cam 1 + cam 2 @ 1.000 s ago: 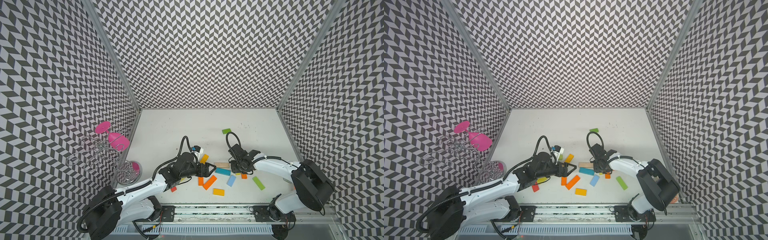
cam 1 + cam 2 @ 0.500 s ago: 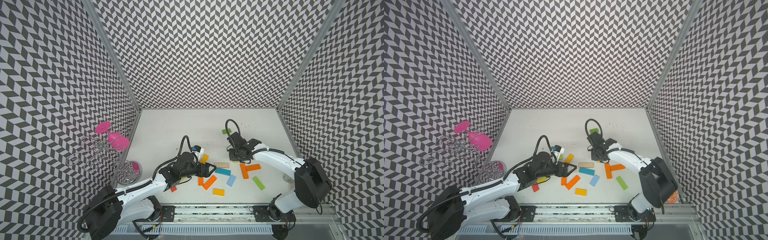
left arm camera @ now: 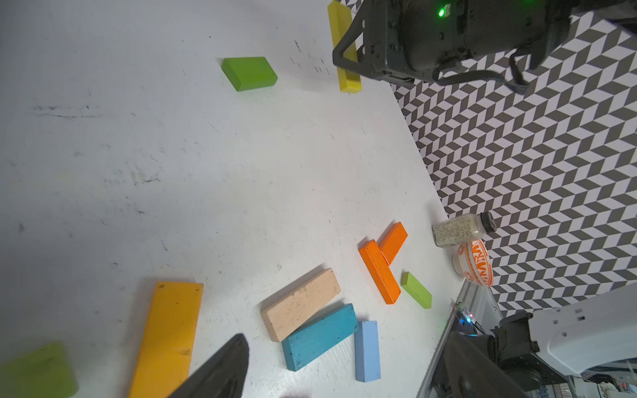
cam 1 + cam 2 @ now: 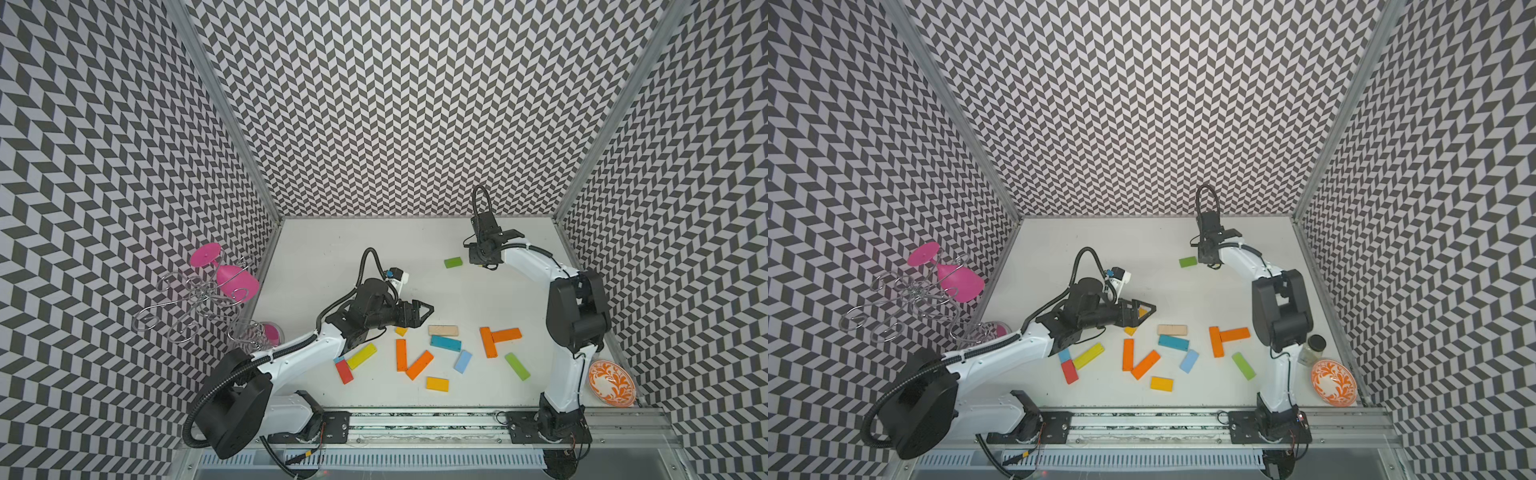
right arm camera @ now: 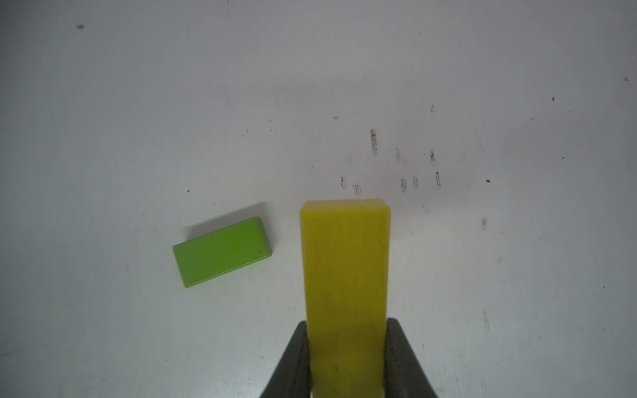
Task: Assemble a giraffe with building blocks
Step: Assemble the building block at the center of the board.
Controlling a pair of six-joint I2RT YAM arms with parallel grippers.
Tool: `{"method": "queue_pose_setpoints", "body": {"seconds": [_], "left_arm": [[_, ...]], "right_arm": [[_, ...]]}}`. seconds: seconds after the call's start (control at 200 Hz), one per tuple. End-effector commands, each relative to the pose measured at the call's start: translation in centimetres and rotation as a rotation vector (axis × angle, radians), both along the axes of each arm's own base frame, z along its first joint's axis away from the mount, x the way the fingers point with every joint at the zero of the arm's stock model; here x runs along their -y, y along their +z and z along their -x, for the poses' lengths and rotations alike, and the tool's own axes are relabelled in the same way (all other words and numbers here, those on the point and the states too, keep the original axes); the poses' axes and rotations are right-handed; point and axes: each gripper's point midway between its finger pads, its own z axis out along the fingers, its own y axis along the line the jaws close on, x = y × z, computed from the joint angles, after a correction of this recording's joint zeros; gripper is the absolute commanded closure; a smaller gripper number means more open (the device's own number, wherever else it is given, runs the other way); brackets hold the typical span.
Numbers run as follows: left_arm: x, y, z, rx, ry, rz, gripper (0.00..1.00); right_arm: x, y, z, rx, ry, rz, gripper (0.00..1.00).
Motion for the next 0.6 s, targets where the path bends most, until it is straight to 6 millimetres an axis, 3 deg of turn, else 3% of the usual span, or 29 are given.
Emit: {"method": "queue_pose_setpoints", "body": {"seconds": [0.0,0.426,0.596], "left_arm": [[0.4,1.7,-1.1,0.042,-0.027,0.04,0.1],[0.7,1.1,-1.4,0.039,-0.036,0.028,0.1],[0.8,1.4,-1.6,0.051,-0.038,0.029,0.1]], "right_arm": [[-0.2,-0.1,-2.2,0.028,0.092,0.032,0.81],[-0.9,-5.4,-2.6,-0.076,0.212,-0.006,0.77],[-1.1,-6.6,-2.3,-0.114,0.228,-0.015,0.75]]}}
